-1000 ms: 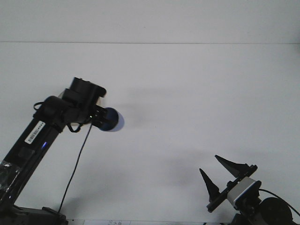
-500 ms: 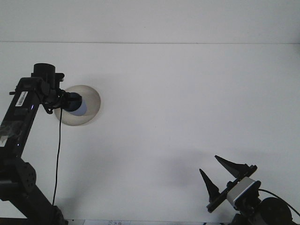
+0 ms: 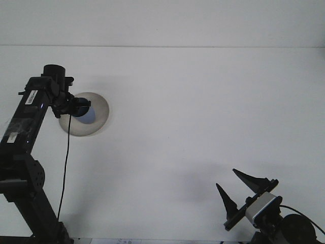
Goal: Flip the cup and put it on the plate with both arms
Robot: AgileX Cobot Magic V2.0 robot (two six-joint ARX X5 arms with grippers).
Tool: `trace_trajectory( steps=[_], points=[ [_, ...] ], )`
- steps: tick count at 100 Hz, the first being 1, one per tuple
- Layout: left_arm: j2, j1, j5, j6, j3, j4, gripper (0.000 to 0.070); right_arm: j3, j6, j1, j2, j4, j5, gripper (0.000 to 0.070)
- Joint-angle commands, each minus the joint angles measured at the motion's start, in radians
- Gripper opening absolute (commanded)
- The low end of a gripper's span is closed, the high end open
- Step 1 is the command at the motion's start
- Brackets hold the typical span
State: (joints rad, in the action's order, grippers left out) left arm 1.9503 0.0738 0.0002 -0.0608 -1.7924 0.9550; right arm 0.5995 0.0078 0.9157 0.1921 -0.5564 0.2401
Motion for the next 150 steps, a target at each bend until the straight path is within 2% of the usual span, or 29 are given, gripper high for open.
trace_trajectory(
  steps=[1, 6, 16, 21, 37, 57, 67, 87, 96, 107, 114, 118, 129, 135, 150],
  points=[
    [0.021, 0.002, -0.008, 0.019, -0.021, 0.003, 0.0022, 0.007, 0.004, 0.011, 0.000, 0.009, 0.004, 0.0437],
    [0.021, 0.003, -0.007, 0.030, -0.021, -0.006, 0.0078, 0.007, 0.003, 0.011, 0.000, 0.009, 0.004, 0.0437],
    [0.021, 0.003, 0.010, 0.051, -0.040, -0.007, 0.0390, 0.007, 0.003, 0.011, 0.000, 0.008, 0.004, 0.0437],
    [0.021, 0.003, 0.035, 0.051, -0.055, -0.006, 0.0472, 0.007, 0.003, 0.011, 0.000, 0.008, 0.004, 0.0437],
    [0.020, 0.003, 0.099, 0.057, -0.147, 0.027, 0.0467, 0.005, 0.003, 0.011, 0.000, 0.009, 0.005, 0.0437],
    [-0.014, 0.003, 0.114, 0.075, -0.283, 0.101, 0.0467, 0.003, 0.003, 0.011, 0.000, 0.010, 0.005, 0.0437],
    [-0.110, 0.000, 0.116, 0.078, -0.284, 0.085, 0.0467, 0.003, 0.003, 0.011, 0.000, 0.010, 0.008, 0.0437],
    [-0.396, -0.035, 0.117, 0.098, -0.236, 0.050, 0.0467, 0.003, 0.006, 0.011, 0.000, 0.010, 0.061, 0.0438],
    [-0.564, -0.063, 0.117, 0.109, -0.102, -0.022, 0.0467, 0.003, 0.023, 0.010, 0.000, 0.013, 0.095, 0.0439],
    [-0.810, -0.109, 0.117, 0.133, 0.186, -0.161, 0.0467, 0.003, 0.041, 0.010, 0.000, 0.036, 0.137, 0.0443],
    [-0.952, -0.144, 0.117, 0.150, 0.372, -0.256, 0.0467, 0.003, 0.053, 0.010, 0.000, 0.047, 0.157, 0.0487],
    [-1.039, -0.169, 0.117, 0.179, 0.486, -0.312, 0.0467, 0.003, 0.053, 0.010, 0.000, 0.047, 0.163, 0.0509],
    [-1.269, -0.253, 0.129, 0.306, 0.785, -0.446, 0.0467, 0.003, 0.051, 0.010, 0.000, 0.043, 0.183, 0.0513],
    [-1.372, -0.291, 0.132, 0.331, 0.912, -0.487, 0.0467, 0.003, 0.052, 0.010, 0.000, 0.038, 0.183, 0.0515],
    [-1.551, -0.345, 0.132, 0.336, 1.098, -0.490, 0.0467, 0.003, 0.053, 0.010, 0.000, 0.030, 0.182, 0.0534]
  ],
)
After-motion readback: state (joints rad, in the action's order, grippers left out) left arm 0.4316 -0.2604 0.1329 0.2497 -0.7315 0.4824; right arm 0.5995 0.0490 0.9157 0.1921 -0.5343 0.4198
